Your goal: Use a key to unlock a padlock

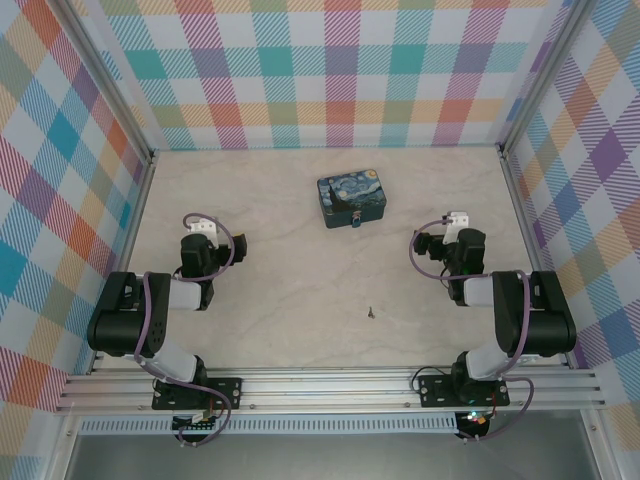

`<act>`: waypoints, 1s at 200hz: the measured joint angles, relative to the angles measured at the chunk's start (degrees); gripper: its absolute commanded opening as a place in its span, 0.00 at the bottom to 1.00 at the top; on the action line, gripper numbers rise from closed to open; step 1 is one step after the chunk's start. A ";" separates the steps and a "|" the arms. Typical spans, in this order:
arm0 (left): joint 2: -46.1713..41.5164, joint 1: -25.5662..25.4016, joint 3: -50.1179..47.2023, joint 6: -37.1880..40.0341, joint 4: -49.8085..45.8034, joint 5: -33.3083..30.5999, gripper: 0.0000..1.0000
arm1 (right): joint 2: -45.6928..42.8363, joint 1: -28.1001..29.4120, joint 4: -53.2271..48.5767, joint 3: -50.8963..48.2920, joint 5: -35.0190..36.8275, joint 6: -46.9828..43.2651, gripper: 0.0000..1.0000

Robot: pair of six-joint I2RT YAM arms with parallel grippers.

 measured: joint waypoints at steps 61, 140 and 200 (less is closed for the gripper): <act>-1.55 0.00 0.02 -0.11 -2.43 -0.92 1.00 | -2.49 0.00 -2.84 0.00 0.39 0.42 1.00; -22.82 0.00 9.77 -14.64 -27.43 -2.95 1.00 | -20.68 0.00 -34.29 10.67 -4.76 9.64 1.00; -13.90 -4.57 16.55 -27.50 -37.05 8.15 0.99 | -17.09 0.46 -45.92 17.64 -15.54 20.22 1.00</act>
